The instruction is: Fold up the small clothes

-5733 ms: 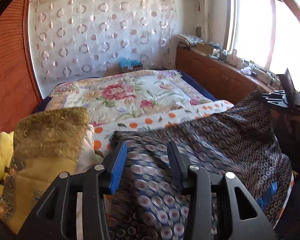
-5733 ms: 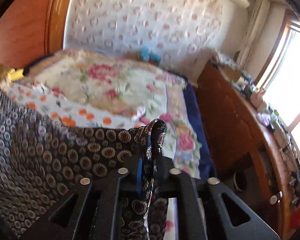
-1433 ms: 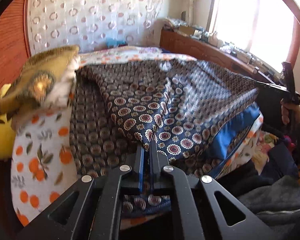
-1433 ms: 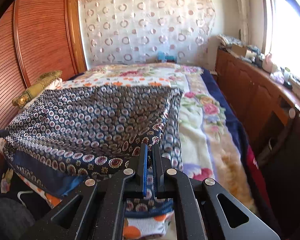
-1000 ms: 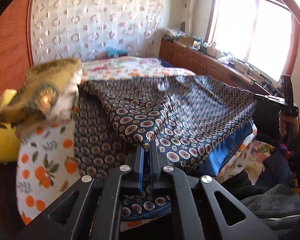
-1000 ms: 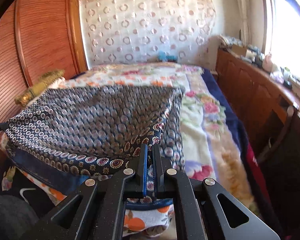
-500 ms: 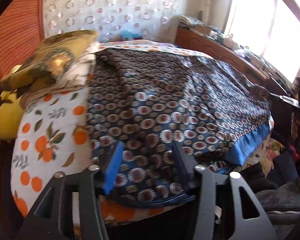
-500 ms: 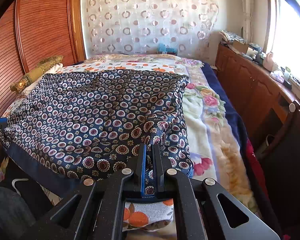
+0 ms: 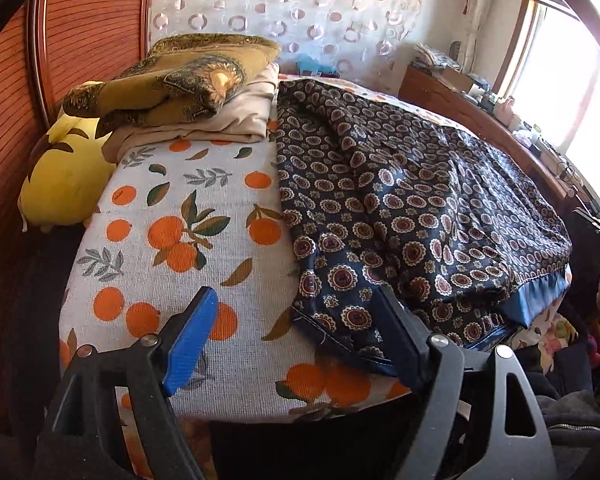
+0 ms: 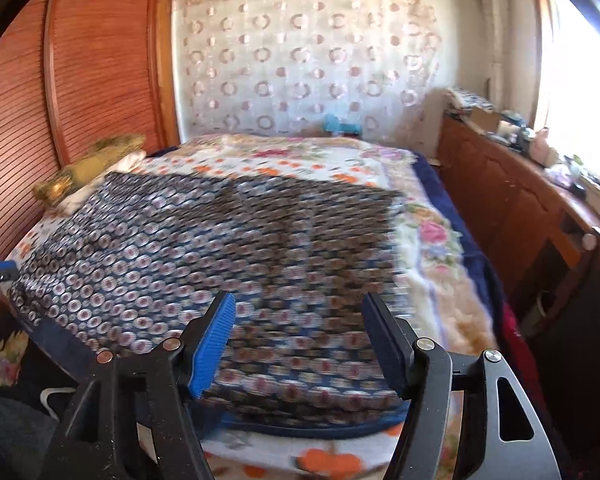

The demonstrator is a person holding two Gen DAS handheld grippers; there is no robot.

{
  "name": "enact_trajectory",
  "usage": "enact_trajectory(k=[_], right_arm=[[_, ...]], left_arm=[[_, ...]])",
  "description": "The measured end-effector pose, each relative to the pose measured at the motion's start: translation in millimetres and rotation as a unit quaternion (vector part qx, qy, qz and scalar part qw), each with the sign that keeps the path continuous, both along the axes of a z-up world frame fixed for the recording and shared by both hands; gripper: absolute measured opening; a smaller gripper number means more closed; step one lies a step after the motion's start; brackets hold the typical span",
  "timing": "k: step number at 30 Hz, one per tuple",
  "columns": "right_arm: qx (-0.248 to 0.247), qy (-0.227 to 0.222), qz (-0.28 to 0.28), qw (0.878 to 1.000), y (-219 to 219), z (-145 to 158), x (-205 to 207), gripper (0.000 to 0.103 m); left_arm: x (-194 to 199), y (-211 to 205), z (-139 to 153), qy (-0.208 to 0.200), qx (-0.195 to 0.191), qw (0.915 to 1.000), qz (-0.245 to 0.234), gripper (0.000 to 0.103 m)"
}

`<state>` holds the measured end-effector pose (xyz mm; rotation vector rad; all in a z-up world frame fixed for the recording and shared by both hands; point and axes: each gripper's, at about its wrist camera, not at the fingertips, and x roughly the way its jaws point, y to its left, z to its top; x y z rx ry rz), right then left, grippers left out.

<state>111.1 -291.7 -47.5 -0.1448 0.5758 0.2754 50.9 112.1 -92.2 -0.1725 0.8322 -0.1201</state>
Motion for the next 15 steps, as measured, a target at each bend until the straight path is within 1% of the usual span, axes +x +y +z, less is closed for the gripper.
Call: enact_trajectory(k=[1, 3, 5, 10, 14, 15], right_arm=[[-0.001, 0.005, 0.009, 1.000, 9.3, -4.5, 1.3, 0.068], [-0.004, 0.016, 0.028, 0.999, 25.8, -12.9, 4.2, 0.068], [-0.002, 0.026, 0.047, 0.999, 44.2, -22.4, 9.8, 0.068], [0.004, 0.051, 0.081, 0.995, 76.5, -44.3, 20.1, 0.068], [-0.014, 0.062, 0.088, 0.994, 91.5, -58.3, 29.1, 0.068], [-0.019, 0.061, 0.087, 0.994, 94.1, -61.1, 29.0, 0.071]], left_arm=[[-0.9, -1.2, 0.5, -0.004, 0.001, 1.0000, -0.001, 0.080], [-0.8, -3.2, 1.7, -0.009, -0.008, 0.9999, -0.009, 0.074], [1.6, -5.2, 1.8, -0.009, -0.017, 0.9997, -0.016, 0.074], [2.0, -9.0, -0.4, -0.006, -0.016, 0.9997, -0.019, 0.070], [-0.5, -13.2, -0.3, -0.009, -0.013, 0.9995, -0.026, 0.058], [-0.7, -13.7, -0.5, -0.009, -0.014, 0.9995, -0.027, 0.056]])
